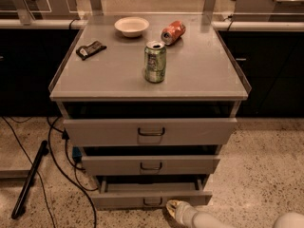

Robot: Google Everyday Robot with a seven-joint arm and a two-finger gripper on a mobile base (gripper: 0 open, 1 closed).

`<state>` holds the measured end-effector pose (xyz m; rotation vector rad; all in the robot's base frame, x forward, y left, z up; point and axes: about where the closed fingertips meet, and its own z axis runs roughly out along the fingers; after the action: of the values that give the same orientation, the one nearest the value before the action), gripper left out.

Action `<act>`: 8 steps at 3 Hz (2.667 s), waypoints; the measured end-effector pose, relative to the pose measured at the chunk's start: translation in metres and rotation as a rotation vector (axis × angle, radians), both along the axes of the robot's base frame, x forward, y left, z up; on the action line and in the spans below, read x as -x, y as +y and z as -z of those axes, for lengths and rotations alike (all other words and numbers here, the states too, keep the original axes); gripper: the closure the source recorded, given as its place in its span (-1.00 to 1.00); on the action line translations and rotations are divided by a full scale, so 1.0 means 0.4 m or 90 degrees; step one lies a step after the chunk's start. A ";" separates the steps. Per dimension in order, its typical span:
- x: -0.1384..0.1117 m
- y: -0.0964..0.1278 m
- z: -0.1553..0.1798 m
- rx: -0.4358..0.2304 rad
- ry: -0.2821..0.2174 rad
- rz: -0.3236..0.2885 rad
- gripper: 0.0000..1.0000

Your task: Close bottom drawer

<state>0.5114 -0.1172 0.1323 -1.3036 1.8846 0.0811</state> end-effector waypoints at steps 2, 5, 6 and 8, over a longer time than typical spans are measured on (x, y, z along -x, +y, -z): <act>-0.101 0.049 0.003 -0.003 -0.048 -0.014 1.00; -0.199 0.095 -0.012 0.019 -0.083 -0.024 1.00; -0.137 0.072 -0.012 0.029 -0.038 -0.056 1.00; 0.123 -0.014 0.002 0.057 0.150 -0.139 0.92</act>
Offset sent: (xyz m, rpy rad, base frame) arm 0.0666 0.0307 0.0022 -0.0035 -0.1233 0.0371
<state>0.4621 -0.1229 0.1317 -1.6171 1.9512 0.2775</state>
